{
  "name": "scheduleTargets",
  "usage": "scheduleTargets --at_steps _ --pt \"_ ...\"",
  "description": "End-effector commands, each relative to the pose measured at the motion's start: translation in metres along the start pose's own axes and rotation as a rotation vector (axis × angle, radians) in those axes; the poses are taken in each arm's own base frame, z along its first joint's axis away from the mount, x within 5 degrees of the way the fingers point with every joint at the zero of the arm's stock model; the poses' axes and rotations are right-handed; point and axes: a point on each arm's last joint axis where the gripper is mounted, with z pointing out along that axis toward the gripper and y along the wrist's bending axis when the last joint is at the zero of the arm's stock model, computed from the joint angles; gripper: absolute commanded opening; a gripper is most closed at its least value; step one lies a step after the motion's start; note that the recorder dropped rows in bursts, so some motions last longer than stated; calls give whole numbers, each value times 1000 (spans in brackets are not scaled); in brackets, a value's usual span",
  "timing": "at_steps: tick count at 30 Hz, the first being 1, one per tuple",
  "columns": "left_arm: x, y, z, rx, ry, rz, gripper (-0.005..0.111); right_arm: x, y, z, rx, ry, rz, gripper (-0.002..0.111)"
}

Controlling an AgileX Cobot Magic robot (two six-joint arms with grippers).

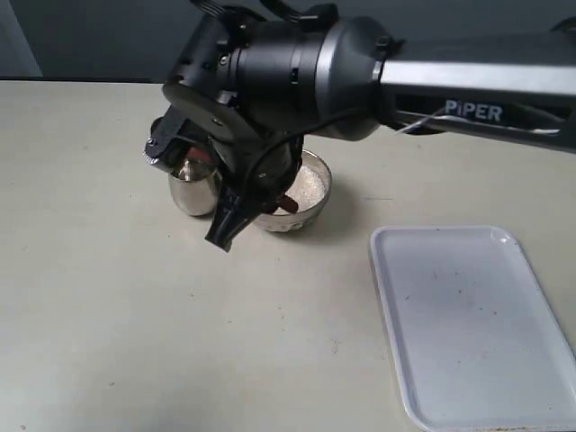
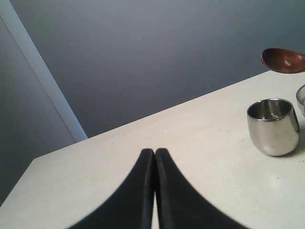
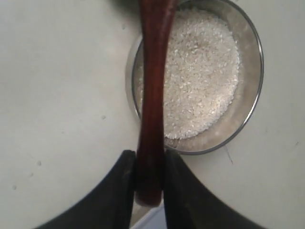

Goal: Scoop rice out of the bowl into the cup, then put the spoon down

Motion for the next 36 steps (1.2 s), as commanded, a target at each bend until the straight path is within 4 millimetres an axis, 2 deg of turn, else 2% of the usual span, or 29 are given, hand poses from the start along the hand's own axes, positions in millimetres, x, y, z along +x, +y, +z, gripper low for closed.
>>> scheduleTargets --at_steps 1,12,14,16,17,22,25,27,32,36 --pt "-1 0 -1 -3 -11 -7 0 6 -3 -3 -10 38 9 -1" --pt "-1 0 -1 -3 -11 -7 0 0 3 -1 -73 -23 63 -1" --pt "-1 0 -1 -3 -11 -7 0 -4 -3 1 -77 -73 222 -1" --pt "-1 0 -1 -3 -11 -7 0 -2 -22 9 -92 -86 393 -1" --pt "-1 0 -1 -3 -11 -7 0 0 -29 11 -92 -78 417 -1" --pt "-1 0 -1 -3 -11 -7 0 31 -84 29 -91 35 590 -1" --pt "-1 0 -1 -3 -11 -7 0 50 -110 28 -160 63 713 -1" --pt "-1 0 -1 -3 -11 -7 0 60 -120 26 -228 84 750 -1" --pt "-1 0 -1 -3 -11 -7 0 86 -129 15 -368 164 763 -1" --pt "-1 0 -1 -3 -11 -7 0 106 -117 7 -367 151 799 -1"
